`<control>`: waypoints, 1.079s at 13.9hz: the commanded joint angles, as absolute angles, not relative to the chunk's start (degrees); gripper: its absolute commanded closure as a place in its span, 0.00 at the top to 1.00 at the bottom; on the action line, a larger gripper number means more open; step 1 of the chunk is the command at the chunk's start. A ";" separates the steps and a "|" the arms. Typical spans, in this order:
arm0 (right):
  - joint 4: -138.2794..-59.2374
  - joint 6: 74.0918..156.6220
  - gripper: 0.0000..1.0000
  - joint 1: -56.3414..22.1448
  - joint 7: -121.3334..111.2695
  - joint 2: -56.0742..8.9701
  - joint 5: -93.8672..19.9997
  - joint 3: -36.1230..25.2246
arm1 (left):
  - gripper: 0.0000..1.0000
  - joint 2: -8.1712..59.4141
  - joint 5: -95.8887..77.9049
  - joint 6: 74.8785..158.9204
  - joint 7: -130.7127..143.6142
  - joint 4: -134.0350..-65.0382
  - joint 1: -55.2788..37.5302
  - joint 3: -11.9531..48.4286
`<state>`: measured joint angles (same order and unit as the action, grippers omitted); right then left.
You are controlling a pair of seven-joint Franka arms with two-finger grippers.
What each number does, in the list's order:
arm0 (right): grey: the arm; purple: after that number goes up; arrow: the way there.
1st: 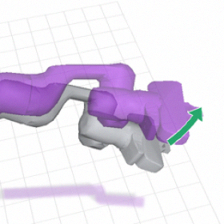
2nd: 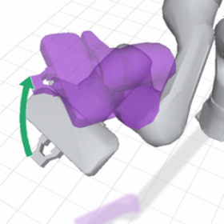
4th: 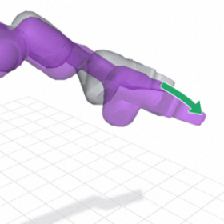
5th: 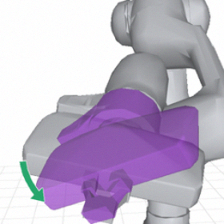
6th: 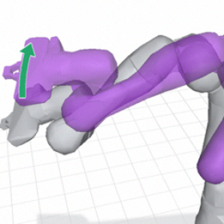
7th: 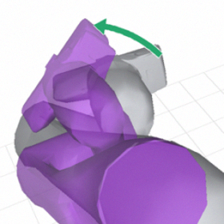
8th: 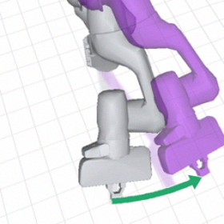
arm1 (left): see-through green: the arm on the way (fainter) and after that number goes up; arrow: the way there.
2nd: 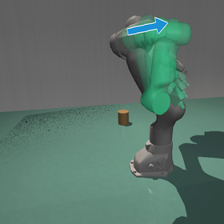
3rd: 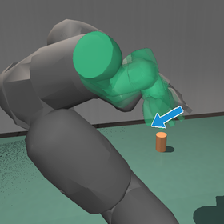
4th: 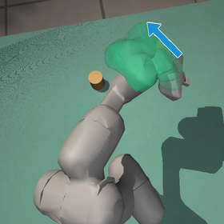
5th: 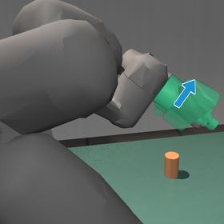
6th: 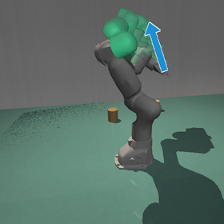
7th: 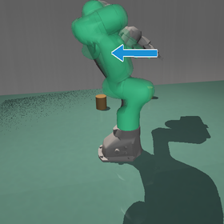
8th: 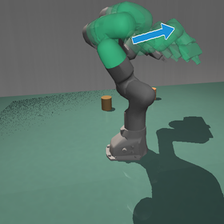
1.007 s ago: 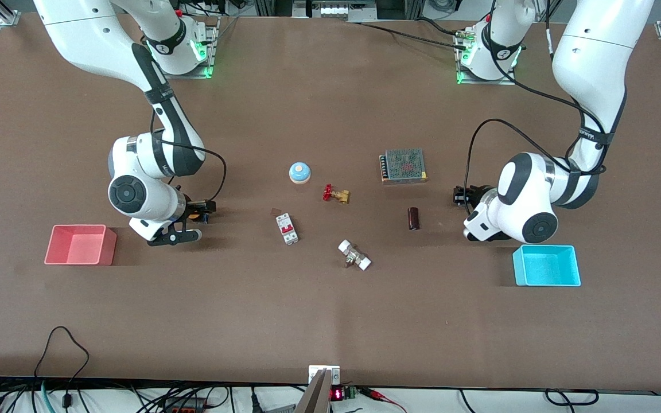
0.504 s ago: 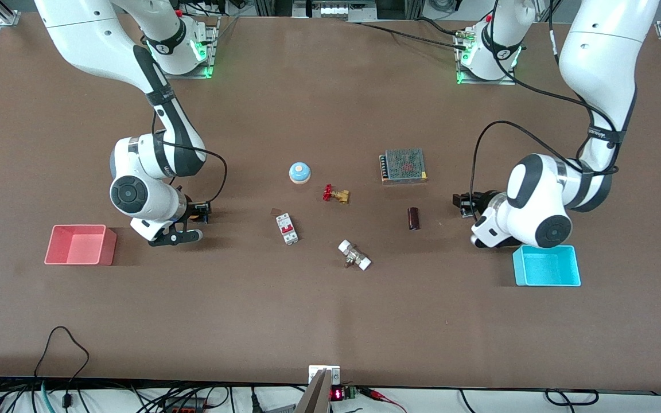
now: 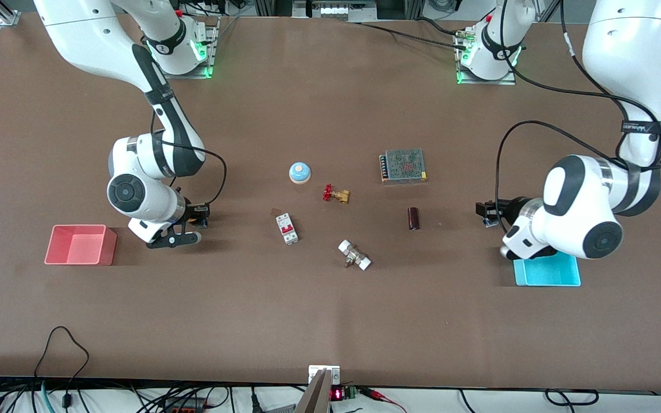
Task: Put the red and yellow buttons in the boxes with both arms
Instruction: 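Carry yellow button to pink box while the left gripper carries red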
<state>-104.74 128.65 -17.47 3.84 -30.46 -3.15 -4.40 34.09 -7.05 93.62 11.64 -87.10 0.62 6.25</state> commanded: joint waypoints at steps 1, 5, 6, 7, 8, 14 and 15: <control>-101.26 127.36 0.07 -16.44 3.51 -26.73 -3.87 -6.32 | 0.26 33.66 -7.03 92.29 10.72 -85.96 3.07 6.15; -98.53 127.09 0.07 -13.99 -0.51 -26.02 -0.36 -11.77 | 0.26 34.27 -7.03 92.46 9.32 -82.10 4.13 2.30; -98.44 127.09 0.07 -11.63 -2.53 -26.19 0.69 -11.69 | 0.26 34.63 -7.12 92.46 8.01 -81.31 4.13 1.15; -98.44 127.18 0.07 -9.60 -4.72 -26.45 1.49 -11.69 | 0.26 34.89 -7.21 92.55 6.43 -80.95 4.30 -0.25; -98.35 127.44 0.07 -7.49 -7.53 -26.80 1.76 -11.69 | 0.26 35.33 -7.21 92.81 5.02 -80.86 4.48 -1.22; -97.47 125.34 0.05 -0.36 -13.80 -28.39 4.48 -11.69 | 0.26 44.11 -7.21 94.30 1.59 -70.59 4.39 -4.39; -95.90 123.42 0.05 -0.18 -13.89 -28.74 4.48 -11.69 | 0.26 45.08 -7.21 95.70 0.63 -70.23 4.39 -4.66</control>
<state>-98.75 126.74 -1.23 -12.97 -27.97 3.72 -12.46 41.16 -7.03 95.22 3.30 -75.33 4.85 -3.22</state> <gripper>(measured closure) 0.595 0.736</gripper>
